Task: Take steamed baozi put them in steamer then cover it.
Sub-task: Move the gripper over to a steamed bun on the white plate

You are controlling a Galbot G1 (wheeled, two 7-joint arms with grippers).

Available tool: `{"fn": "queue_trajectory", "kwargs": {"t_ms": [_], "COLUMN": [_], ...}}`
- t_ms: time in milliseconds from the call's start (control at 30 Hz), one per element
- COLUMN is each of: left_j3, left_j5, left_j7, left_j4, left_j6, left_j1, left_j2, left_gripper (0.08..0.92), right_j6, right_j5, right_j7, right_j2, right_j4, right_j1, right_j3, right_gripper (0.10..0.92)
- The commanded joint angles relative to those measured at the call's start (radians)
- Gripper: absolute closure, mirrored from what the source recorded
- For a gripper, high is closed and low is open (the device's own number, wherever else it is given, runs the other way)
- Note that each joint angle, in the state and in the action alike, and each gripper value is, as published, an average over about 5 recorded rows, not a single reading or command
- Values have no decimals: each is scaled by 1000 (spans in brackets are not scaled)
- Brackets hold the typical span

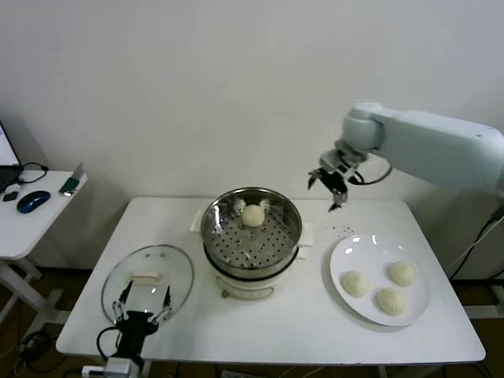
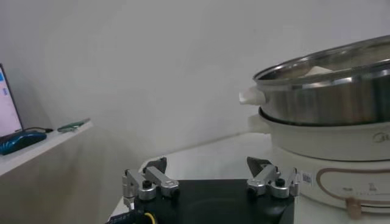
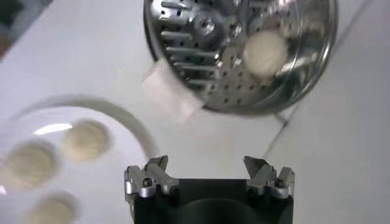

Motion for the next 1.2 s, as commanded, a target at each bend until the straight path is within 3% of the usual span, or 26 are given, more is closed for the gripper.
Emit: {"fn": "queue_trajectory", "kwargs": {"t_ms": [33, 467, 1200], "left_j3": [0, -4, -7], "left_j5": [-1, 5, 6], "left_j7": [0, -22, -22], "left_j4": [1, -7, -1], "left_j6": [2, 0, -7], "left_j1": [0, 19, 27], "left_j2": [-1, 1, -1], "left_gripper": [177, 177, 177], "right_j6": [-146, -186, -190], "right_j5": [59, -72, -87], "right_j7": [8, 43, 61], "right_j2": [-213, -236, -137], "right_j4": [66, 33, -39], "right_j1": [-123, -488, -543], "right_j3": [-2, 250, 293], "right_gripper": [203, 203, 203]}}
